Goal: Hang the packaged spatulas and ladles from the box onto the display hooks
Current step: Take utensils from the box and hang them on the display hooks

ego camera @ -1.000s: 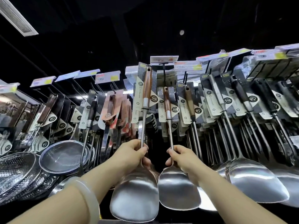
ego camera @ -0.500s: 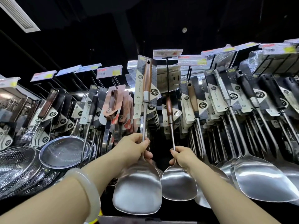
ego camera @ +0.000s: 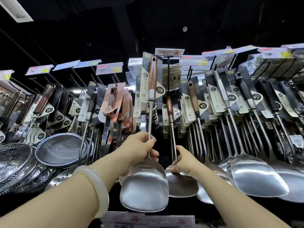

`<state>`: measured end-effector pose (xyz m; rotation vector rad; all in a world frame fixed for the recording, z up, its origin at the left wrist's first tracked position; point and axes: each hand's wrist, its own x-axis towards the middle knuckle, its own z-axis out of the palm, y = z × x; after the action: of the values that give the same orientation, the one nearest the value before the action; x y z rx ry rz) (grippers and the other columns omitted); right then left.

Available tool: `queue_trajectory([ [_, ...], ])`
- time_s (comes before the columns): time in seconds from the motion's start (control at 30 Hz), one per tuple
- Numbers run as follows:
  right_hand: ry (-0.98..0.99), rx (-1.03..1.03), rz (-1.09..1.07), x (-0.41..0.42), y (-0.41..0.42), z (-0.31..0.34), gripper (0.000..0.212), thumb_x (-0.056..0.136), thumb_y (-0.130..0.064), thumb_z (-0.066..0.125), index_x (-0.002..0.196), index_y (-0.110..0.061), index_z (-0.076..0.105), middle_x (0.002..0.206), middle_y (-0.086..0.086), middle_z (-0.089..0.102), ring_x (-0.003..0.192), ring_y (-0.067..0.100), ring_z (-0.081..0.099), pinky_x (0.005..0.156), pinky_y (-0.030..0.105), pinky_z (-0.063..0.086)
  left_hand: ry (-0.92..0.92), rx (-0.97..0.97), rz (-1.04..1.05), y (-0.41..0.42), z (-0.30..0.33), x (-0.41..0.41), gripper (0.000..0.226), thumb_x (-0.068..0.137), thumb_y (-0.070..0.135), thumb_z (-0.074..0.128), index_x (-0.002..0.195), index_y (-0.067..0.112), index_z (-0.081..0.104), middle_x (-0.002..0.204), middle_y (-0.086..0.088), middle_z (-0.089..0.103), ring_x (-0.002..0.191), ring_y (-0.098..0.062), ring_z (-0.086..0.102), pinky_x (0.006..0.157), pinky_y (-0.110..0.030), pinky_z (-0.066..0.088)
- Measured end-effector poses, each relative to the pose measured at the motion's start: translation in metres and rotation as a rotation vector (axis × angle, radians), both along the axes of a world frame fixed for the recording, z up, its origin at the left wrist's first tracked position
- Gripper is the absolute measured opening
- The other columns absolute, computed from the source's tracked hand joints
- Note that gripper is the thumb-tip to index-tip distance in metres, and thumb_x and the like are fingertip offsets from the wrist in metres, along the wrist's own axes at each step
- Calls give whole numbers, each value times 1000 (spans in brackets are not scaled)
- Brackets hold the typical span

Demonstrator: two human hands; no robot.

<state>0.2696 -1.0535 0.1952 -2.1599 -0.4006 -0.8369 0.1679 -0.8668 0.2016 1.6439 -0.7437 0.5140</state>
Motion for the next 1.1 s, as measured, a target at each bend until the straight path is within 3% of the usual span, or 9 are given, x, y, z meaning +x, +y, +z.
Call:
queue_trajectory([
  [0.1,-23,-75,-100,-5,1,-2,66,69,-2,74,123,-16,38,72,3,54,63,11,52,56,18,43,-5,0,-20,0,1,0,12,96,13,44,91,13,56,64,-11,60,61,-26,61,62,-29,53],
  [0.27,-194,-74,-127,-32,8,-6,54,78,-20,69,126,-19,45,124,9,52,111,22,54,98,30,42,-1,-3,-29,-1,5,1,13,96,13,44,91,13,56,65,-11,60,61,-24,61,62,-29,53],
  [0.33,-243,69,7,-58,16,-7,33,92,-29,55,122,-17,51,120,9,58,106,19,57,95,33,45,5,-14,-40,-5,8,2,13,96,13,44,92,13,56,65,-11,60,63,-25,61,67,-32,52],
  [0.43,-31,141,352,-99,23,-16,27,94,-41,45,116,-28,49,102,7,63,79,10,62,70,29,55,9,-31,-59,-15,11,6,13,96,13,44,91,14,56,61,-7,61,56,-20,61,60,-29,53],
  [0.5,5,-26,366,-107,17,-28,48,87,-41,58,128,-43,33,105,-6,60,77,-2,60,65,18,53,8,-41,-66,-25,11,10,15,96,13,44,87,15,56,58,-6,60,57,-20,60,63,-32,54],
  [0.63,-95,-198,265,-101,7,-42,112,64,-26,81,142,-50,5,144,-28,31,127,-5,41,104,22,43,-13,-36,-61,-48,10,18,19,95,12,45,81,17,56,58,-8,60,64,-27,61,78,-41,52],
  [0.83,-64,-163,229,-108,-4,-41,111,65,-9,77,142,-51,9,138,-20,42,99,1,64,75,20,55,-21,-30,-79,-60,9,17,14,96,14,45,86,15,55,58,-6,59,33,-5,53,38,-14,41],
  [1.0,-70,-167,195,-99,-5,-47,115,58,-22,77,145,-45,6,145,-23,32,125,0,46,93,23,50,-26,-8,-100,-67,5,23,16,95,13,45,83,15,55,57,-6,57,35,-5,53,46,-18,46],
  [1.1,-52,-149,216,-96,-6,-47,110,62,-11,75,143,-45,9,135,-26,40,103,0,59,69,14,51,-44,9,-63,-71,8,29,18,95,12,45,81,16,56,59,-6,57,41,-8,55,55,-24,51],
])
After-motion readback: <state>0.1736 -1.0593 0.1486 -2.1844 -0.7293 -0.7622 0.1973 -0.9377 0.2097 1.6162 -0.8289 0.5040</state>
